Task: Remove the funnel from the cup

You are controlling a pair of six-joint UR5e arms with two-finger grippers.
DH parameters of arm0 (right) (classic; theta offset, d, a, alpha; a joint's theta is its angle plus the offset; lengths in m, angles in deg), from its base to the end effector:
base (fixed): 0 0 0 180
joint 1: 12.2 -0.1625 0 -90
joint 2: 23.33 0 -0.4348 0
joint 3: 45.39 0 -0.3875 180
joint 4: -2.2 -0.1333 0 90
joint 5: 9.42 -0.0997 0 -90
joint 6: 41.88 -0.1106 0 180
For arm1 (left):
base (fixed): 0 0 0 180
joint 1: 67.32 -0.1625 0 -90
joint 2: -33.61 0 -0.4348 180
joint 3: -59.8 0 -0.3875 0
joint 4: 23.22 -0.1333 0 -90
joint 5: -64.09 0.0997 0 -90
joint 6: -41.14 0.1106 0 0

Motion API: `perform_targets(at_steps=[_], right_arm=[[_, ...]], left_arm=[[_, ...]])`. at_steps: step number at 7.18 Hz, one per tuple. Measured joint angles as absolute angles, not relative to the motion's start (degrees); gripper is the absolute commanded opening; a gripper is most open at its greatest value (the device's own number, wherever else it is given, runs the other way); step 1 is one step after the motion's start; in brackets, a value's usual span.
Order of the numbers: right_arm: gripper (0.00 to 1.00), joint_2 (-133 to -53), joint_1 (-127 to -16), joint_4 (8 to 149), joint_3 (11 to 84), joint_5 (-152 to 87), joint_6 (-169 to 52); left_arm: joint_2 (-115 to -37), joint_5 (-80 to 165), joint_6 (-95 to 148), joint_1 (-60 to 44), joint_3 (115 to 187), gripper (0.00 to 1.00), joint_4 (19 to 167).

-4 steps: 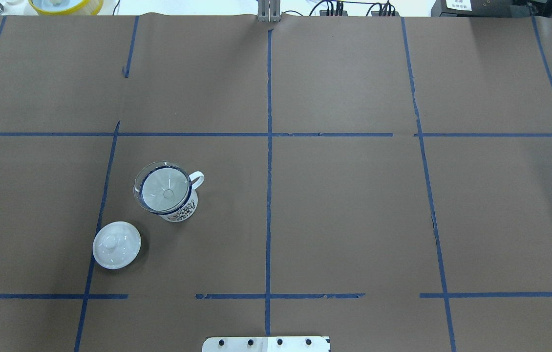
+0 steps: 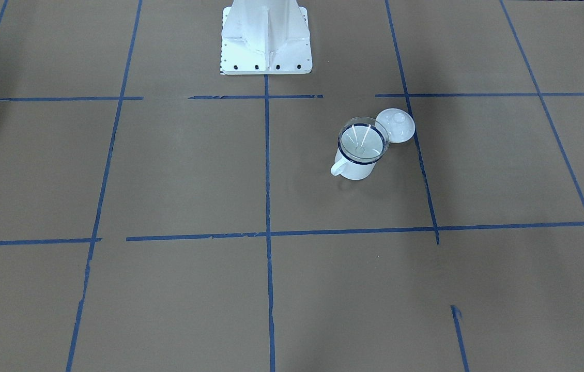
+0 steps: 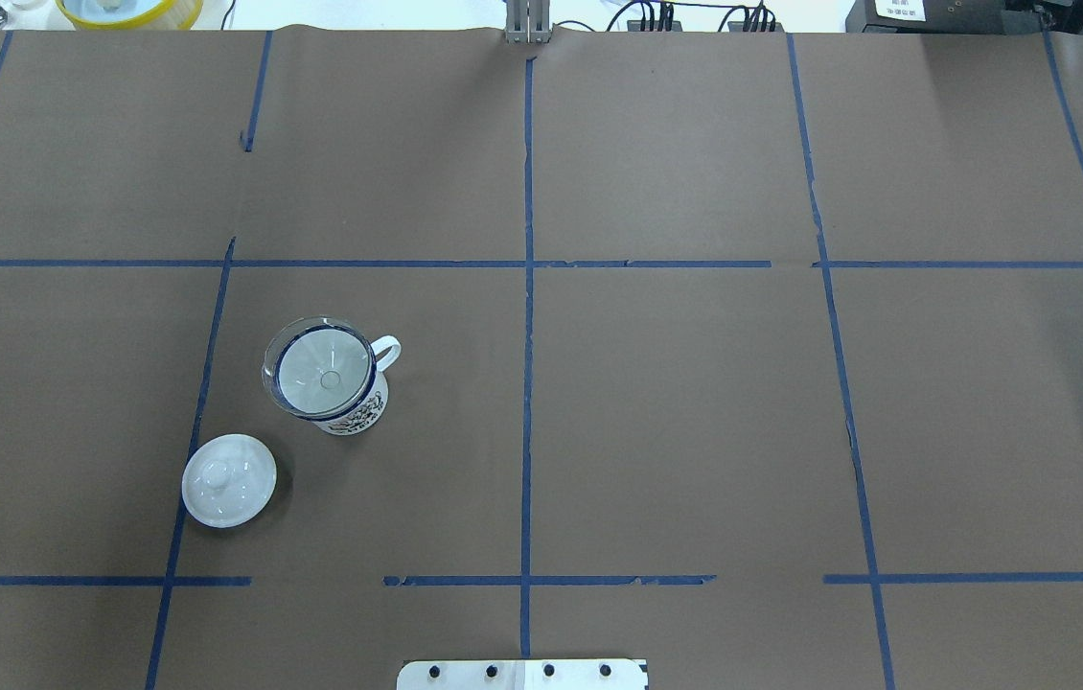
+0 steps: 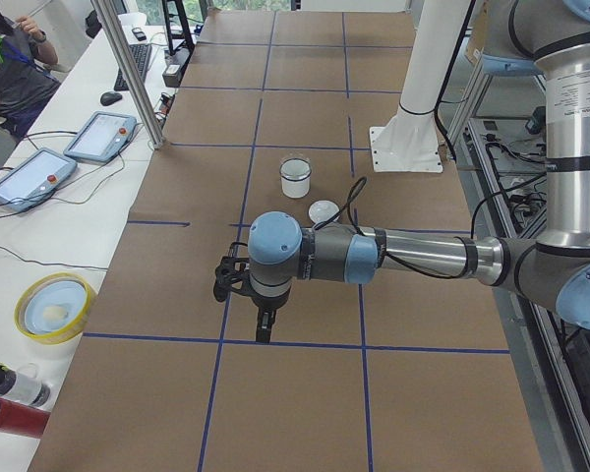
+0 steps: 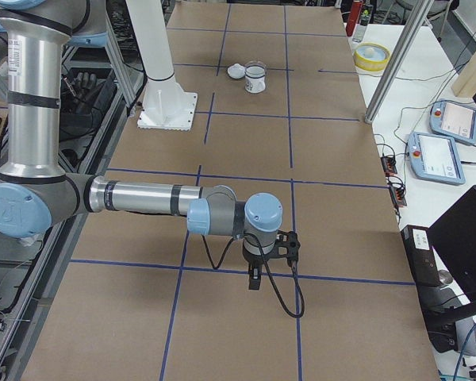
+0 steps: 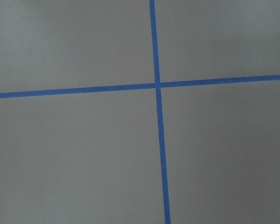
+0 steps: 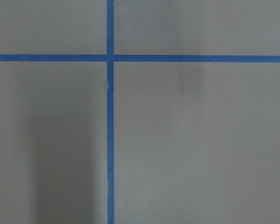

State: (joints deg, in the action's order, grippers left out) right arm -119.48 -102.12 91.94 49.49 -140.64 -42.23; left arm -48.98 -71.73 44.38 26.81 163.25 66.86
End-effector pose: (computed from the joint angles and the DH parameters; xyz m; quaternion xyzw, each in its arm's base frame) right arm 0.0598 -0.4391 0.6883 -0.0096 -0.3520 0.0053 0.9360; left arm -0.0853 -0.4316 0.6189 0.0741 0.3848 0.0136 0.9199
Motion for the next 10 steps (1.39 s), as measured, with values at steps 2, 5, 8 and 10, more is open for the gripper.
perform_targets(at_steps=[2,5,8,10], right_arm=[[1.0,-119.5,-102.1,91.9,49.5,-140.6,-42.2],[1.0,-119.5,-102.1,91.9,49.5,-140.6,-42.2],[1.0,-119.5,-102.1,91.9,49.5,-140.6,-42.2],[1.0,-119.5,-102.1,91.9,49.5,-140.6,-42.2]], left_arm=[[-52.4,-71.5,44.0,26.8,163.1,1.0,66.9],[-61.3,-70.1,42.6,27.0,162.3,1.0,69.7],[-62.4,-70.4,30.6,24.3,161.8,1.0,78.6],[-63.7,-69.7,16.0,16.2,163.7,1.0,79.5]])
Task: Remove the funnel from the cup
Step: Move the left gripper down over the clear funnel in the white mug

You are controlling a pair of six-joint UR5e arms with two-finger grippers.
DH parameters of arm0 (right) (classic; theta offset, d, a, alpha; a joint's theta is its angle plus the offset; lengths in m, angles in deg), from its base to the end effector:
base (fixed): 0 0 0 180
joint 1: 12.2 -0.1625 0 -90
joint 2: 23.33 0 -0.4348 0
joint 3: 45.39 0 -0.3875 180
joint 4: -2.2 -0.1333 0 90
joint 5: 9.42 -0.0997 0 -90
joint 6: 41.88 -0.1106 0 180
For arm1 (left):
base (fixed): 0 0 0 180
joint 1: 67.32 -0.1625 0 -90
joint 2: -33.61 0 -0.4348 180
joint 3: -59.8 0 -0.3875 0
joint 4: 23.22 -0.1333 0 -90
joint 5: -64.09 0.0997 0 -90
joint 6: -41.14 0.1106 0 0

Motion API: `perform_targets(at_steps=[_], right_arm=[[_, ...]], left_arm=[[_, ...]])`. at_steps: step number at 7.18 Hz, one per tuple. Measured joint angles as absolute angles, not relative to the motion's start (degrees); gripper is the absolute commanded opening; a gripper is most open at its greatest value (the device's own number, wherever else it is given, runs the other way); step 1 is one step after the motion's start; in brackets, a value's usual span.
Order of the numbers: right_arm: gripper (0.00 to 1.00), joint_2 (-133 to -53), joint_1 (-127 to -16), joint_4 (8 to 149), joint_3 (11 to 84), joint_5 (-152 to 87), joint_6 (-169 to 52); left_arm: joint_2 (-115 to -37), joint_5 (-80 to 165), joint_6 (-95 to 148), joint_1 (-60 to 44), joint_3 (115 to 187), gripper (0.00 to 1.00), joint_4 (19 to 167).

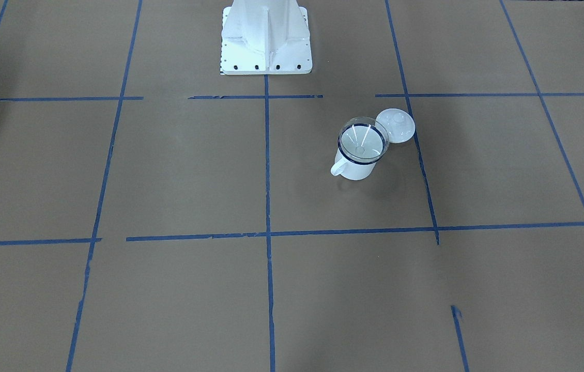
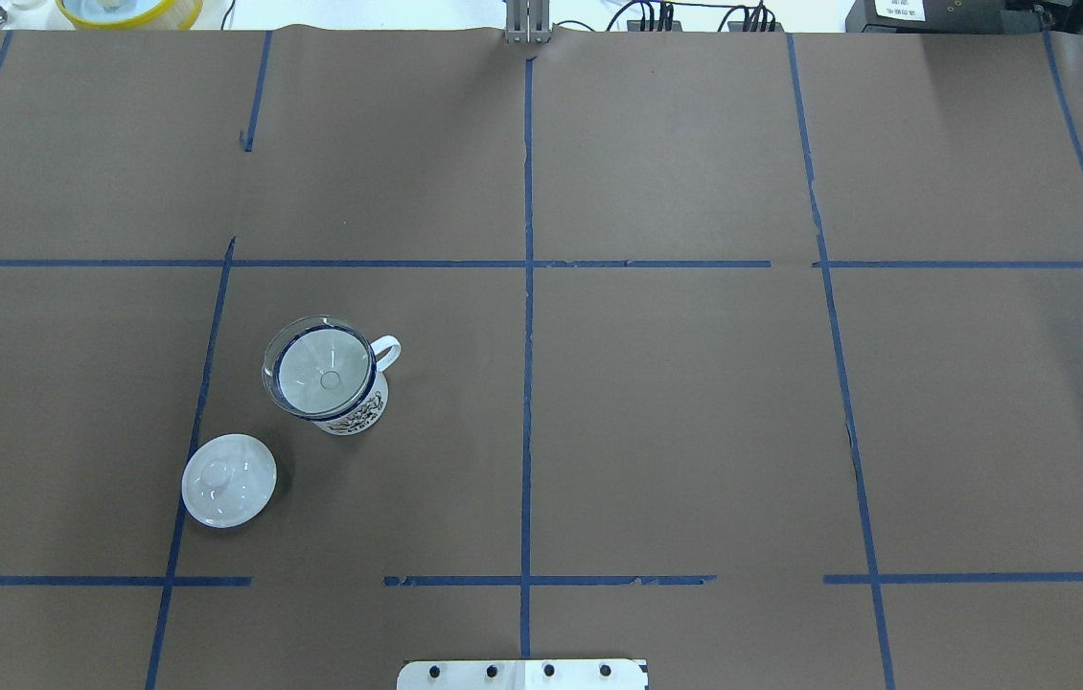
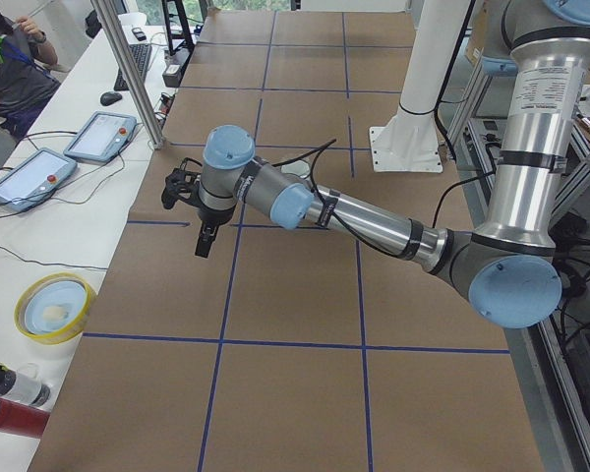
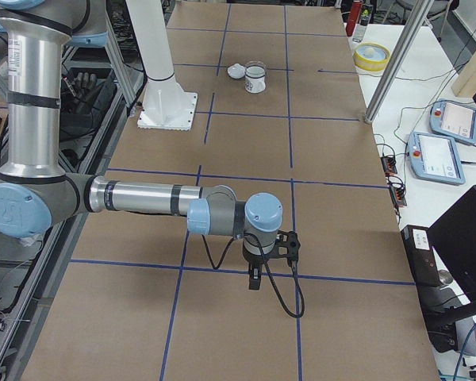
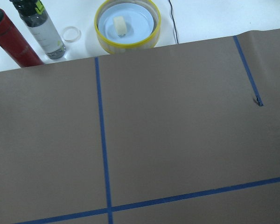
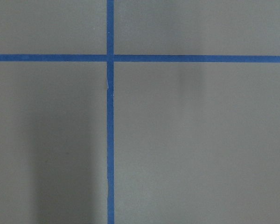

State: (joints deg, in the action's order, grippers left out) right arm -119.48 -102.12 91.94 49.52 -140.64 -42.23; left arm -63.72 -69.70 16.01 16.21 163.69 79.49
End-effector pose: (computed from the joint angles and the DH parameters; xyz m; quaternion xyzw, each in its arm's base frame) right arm 0.0598 -0.4392 0.6881 -0.0093 -0.3520 0.0052 0.9360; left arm 0.0049 -0.5469 0.4641 0.1634 0.4169 -0.0365 0.8934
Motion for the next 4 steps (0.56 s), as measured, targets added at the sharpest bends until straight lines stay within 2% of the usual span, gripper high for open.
perform_targets(at_steps=[4], right_arm=[[1.0,-119.5,-102.1,91.9,49.5,-140.6,-42.2]], left_arm=[[-75.3,-63.5,-17.0,-3.5,165.2,1.0,78.7]])
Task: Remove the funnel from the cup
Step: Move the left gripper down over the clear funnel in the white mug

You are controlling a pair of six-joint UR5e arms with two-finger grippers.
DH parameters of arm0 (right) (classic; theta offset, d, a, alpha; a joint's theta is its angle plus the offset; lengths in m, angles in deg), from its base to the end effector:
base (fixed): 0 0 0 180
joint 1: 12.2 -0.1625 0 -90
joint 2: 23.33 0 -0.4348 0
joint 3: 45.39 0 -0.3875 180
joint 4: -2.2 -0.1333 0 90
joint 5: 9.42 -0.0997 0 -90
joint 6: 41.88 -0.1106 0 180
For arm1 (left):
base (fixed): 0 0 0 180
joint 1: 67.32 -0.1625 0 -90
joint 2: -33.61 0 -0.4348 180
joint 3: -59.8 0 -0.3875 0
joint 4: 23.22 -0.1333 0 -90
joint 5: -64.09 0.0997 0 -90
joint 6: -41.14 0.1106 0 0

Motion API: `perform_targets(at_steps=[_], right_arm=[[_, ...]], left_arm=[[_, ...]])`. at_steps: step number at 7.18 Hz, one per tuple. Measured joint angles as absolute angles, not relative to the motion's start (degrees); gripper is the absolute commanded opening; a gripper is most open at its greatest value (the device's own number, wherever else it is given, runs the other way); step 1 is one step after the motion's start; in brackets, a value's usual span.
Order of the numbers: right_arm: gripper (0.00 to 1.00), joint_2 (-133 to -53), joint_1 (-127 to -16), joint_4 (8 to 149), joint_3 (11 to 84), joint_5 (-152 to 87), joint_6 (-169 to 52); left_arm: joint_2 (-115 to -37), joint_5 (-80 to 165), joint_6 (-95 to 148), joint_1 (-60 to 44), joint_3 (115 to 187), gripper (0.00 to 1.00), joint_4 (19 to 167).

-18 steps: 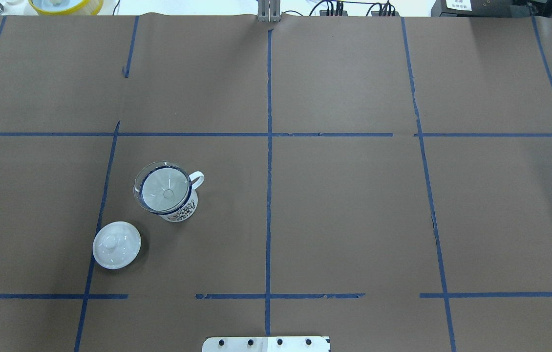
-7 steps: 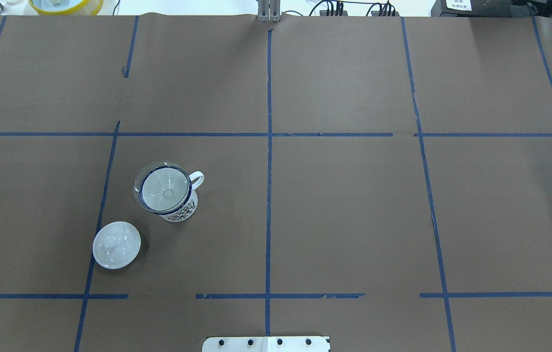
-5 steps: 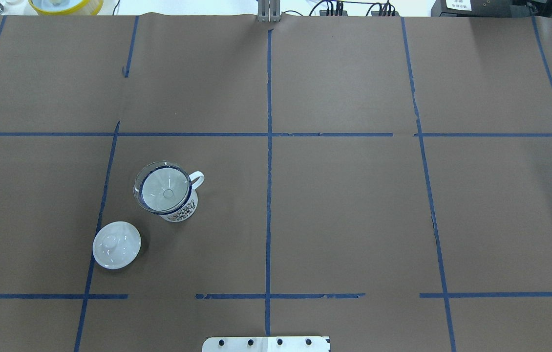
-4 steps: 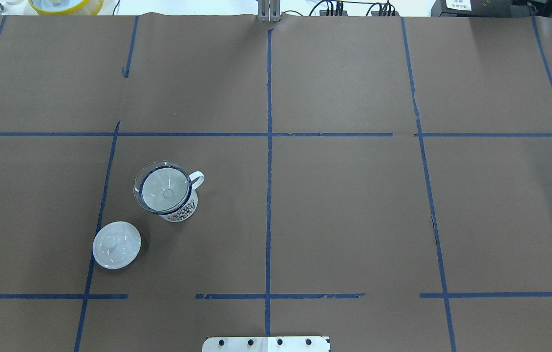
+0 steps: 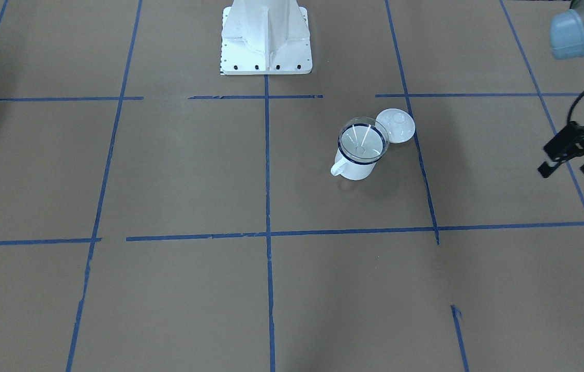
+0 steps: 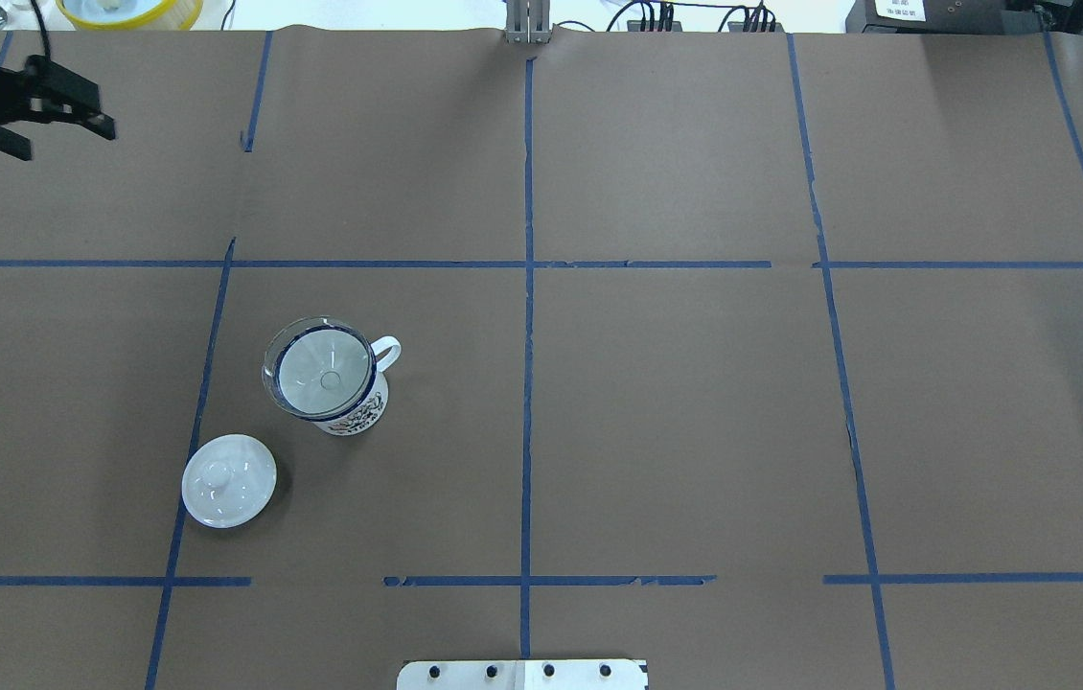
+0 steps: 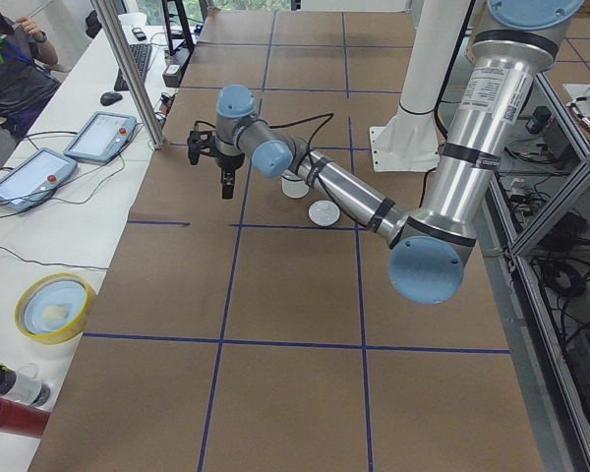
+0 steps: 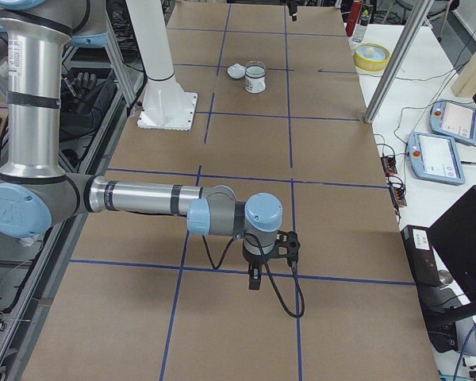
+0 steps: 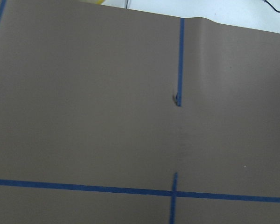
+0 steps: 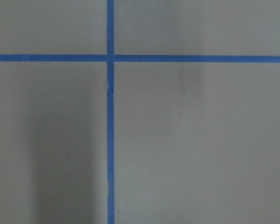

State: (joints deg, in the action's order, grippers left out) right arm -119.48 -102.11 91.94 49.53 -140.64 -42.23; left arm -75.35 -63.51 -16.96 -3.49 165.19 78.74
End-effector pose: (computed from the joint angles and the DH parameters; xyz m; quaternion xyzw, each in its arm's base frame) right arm 0.0597 -0.4392 0.6880 -0.0093 -0.3520 0.0051 0.9360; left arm 0.2026 -0.5616 0.3435 0.0773 0.4695 -0.1176 0.8717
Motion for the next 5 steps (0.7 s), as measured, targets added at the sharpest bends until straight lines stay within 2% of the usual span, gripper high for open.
perform_targets(at_steps=[3,5], right_arm=[[1.0,-119.5,-102.1,91.9,49.5,-140.6,-42.2],[1.0,-119.5,-102.1,91.9,49.5,-140.6,-42.2]], left_arm=[[-86.8,-57.4,-29.9,-17.1,165.5,1.0,67.5],[-90.1,-53.7,-33.1,-24.0,164.4,1.0,63.9]])
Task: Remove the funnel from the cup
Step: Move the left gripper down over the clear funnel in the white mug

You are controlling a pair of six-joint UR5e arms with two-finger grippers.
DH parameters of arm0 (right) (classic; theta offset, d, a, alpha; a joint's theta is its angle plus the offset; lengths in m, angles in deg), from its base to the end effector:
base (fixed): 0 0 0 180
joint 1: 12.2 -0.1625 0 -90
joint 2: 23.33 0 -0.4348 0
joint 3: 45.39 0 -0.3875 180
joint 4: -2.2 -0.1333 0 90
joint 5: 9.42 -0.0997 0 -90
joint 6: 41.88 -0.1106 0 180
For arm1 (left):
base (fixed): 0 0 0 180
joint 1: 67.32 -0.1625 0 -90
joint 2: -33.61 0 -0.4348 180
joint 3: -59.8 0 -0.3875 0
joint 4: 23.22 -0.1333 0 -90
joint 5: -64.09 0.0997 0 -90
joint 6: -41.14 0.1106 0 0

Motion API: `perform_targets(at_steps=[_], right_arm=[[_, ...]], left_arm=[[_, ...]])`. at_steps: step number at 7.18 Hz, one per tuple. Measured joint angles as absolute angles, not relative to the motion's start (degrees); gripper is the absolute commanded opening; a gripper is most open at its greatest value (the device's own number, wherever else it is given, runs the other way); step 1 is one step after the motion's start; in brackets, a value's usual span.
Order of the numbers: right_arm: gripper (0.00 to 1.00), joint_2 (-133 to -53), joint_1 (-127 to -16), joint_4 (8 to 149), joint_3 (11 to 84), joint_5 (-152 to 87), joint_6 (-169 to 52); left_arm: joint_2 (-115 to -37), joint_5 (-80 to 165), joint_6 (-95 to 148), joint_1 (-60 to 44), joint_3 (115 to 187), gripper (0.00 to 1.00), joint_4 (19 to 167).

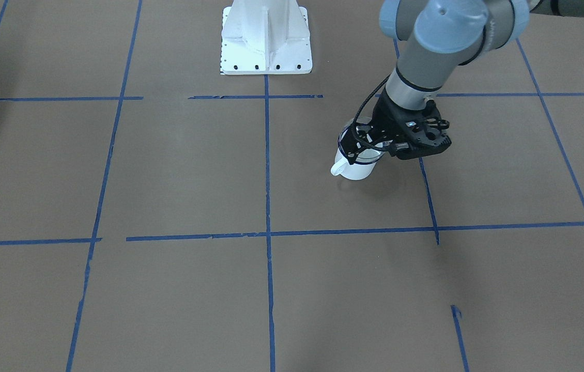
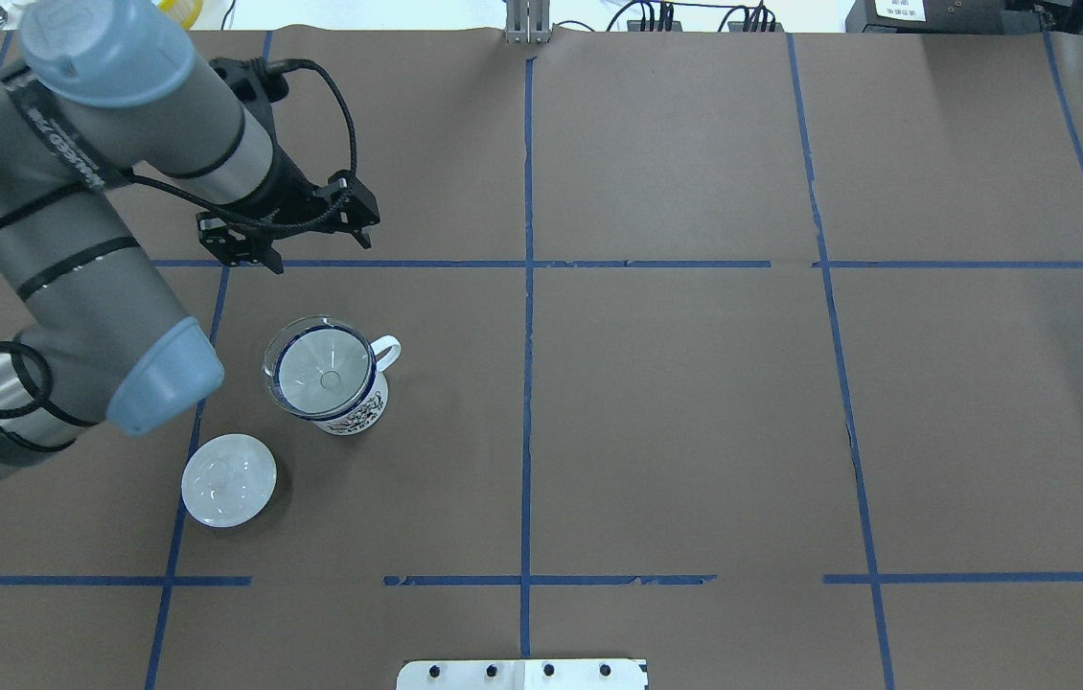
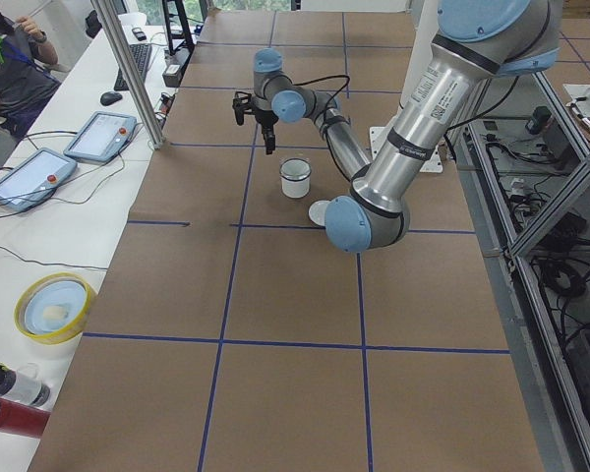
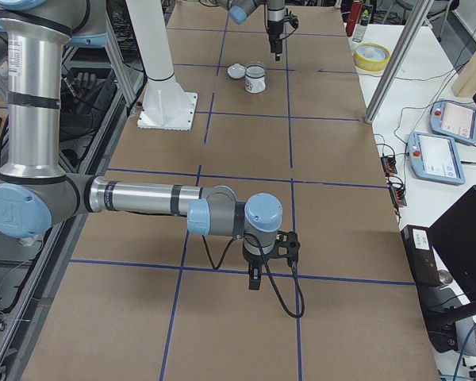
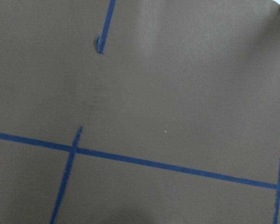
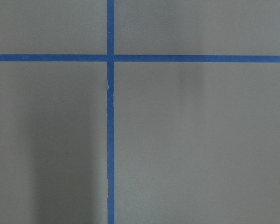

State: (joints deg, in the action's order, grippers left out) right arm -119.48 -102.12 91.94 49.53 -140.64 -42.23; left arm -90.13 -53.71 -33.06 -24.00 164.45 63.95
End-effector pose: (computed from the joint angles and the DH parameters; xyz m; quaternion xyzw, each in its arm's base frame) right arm 0.0598 -0.4392 0.6880 -0.0092 -0.3520 0.0052 0.9360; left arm 0.4085 -0.4975 0.2317 -0.0072 0.4362 -0.1225 0.8914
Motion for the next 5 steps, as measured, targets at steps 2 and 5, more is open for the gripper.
perform_targets(at_steps=[2,5], right_arm=[[1.0,-119.5,-102.1,91.9,49.5,-140.6,-42.2],[1.0,-119.5,-102.1,91.9,49.5,-140.6,-42.2]], left_arm=[[-90.4,-51.8,-33.5,-28.7,162.9,1.0,63.6],[-90.0,-51.5,-33.6,-31.7,162.2,0.01,63.5]])
